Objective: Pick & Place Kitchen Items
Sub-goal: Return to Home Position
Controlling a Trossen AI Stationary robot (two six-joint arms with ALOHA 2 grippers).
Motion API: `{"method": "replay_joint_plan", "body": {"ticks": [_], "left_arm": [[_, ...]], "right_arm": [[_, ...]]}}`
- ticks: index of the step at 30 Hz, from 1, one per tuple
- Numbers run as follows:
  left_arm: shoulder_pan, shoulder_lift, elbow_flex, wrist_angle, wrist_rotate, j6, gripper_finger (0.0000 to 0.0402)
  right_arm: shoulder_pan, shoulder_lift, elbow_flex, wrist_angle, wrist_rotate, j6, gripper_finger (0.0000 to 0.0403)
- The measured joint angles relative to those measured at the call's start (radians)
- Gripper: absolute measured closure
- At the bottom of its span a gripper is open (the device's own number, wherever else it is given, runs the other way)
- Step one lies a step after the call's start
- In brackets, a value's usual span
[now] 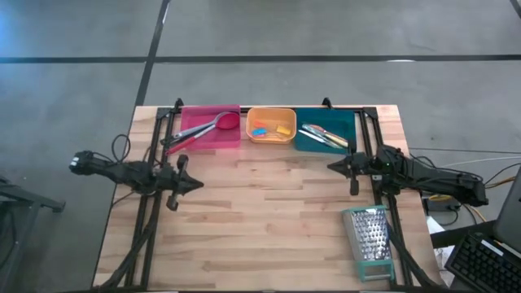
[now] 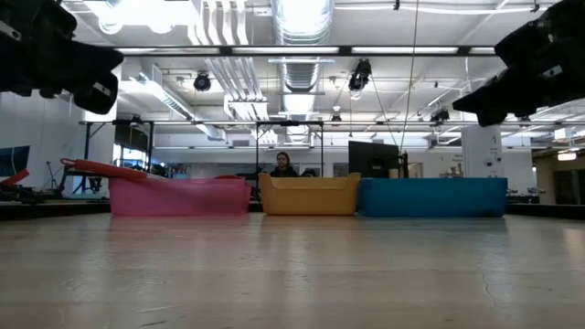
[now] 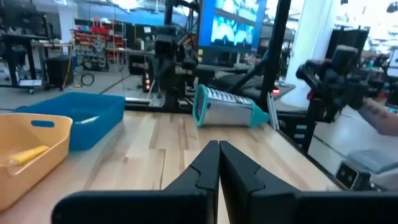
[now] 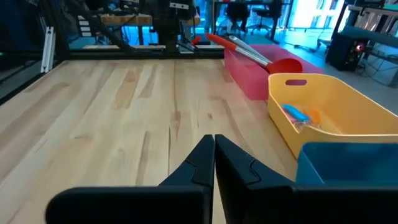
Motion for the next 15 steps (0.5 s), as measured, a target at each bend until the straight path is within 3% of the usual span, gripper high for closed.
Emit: {"method": "replay_joint_plan", "body": {"ticks": [11, 15], "left_arm": [[0.037, 0.000, -0.001, 0.017, -0.007, 0.000, 0.0389], [0.076, 0.000, -0.001, 0.021, -0.006, 0.000, 0.0388]], "right_arm": [[0.024, -0.182, -0.069, 0.051, 0.002, -0.003, 0.0394], [0.037, -0.182, -0.069, 0.072, 0.000, -0.003, 0.0394]]}}
